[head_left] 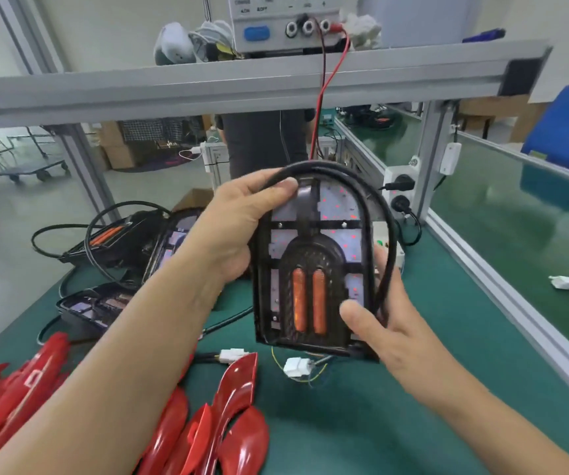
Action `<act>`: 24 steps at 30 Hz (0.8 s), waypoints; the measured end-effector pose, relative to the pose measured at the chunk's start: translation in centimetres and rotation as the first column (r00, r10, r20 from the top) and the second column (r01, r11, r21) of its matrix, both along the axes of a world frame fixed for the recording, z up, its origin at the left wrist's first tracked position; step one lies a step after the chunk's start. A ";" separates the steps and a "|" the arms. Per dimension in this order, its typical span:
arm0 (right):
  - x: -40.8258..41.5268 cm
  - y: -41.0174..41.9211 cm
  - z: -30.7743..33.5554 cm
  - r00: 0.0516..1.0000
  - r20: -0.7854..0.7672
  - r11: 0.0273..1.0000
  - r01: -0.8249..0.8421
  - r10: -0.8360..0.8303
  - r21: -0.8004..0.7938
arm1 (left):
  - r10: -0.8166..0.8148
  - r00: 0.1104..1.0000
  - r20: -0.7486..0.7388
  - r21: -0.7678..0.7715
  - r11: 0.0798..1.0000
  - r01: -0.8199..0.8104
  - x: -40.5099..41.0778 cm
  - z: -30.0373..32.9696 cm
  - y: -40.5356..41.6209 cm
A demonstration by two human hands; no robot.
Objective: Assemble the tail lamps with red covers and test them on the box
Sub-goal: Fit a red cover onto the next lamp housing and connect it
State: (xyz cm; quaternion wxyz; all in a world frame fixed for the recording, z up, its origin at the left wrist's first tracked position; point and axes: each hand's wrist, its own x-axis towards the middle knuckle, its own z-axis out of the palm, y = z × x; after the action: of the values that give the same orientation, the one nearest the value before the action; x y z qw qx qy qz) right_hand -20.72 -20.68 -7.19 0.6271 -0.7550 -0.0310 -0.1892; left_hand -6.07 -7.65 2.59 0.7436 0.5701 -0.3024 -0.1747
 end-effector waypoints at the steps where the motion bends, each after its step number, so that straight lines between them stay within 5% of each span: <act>1: -0.2 0.0 -0.1 0.999 0.040 0.999 0.024 -0.025 0.025 | 0.002 0.998 -0.064 0.026 1.000 0.000 -0.2 -0.2 -0.9; 6: -1.1 -2.0 -0.8 0.979 0.014 0.968 0.200 -0.205 0.151 | 0.012 0.953 -0.302 0.244 0.968 0.065 -0.4 -2.6 -3.1; 8: -1.5 -3.4 -1.5 0.960 -0.153 0.932 0.266 -0.234 0.245 | 0.027 0.974 -0.224 0.397 0.915 0.066 0.1 -3.6 -2.7; 12: -3.3 -6.5 -3.1 0.878 -0.451 0.865 0.345 -0.160 0.366 | 0.236 0.972 0.017 0.526 0.825 -0.209 1.9 -4.5 0.7; 15: -4.2 -8.1 -4.3 0.829 -0.541 0.831 0.394 -0.137 0.392 | 0.183 0.953 0.240 0.629 0.719 -0.296 2.4 -5.2 4.1; 20: -3.7 -8.7 -5.0 0.809 -0.554 0.876 0.398 -0.195 0.273 | -0.137 0.892 0.431 0.834 0.438 -0.336 1.0 -7.4 6.5; 24: -3.0 -8.4 -5.0 0.790 -0.533 0.917 0.393 -0.303 0.063 | -0.317 0.764 0.562 0.825 0.147 -0.545 -1.2 -9.7 5.6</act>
State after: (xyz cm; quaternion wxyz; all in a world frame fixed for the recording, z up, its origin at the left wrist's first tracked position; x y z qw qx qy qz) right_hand -23.69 -29.10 -12.22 0.6287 -0.7139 0.2931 -0.0960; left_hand -7.28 -2.03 -7.14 0.0507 0.9530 -0.2921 -0.0625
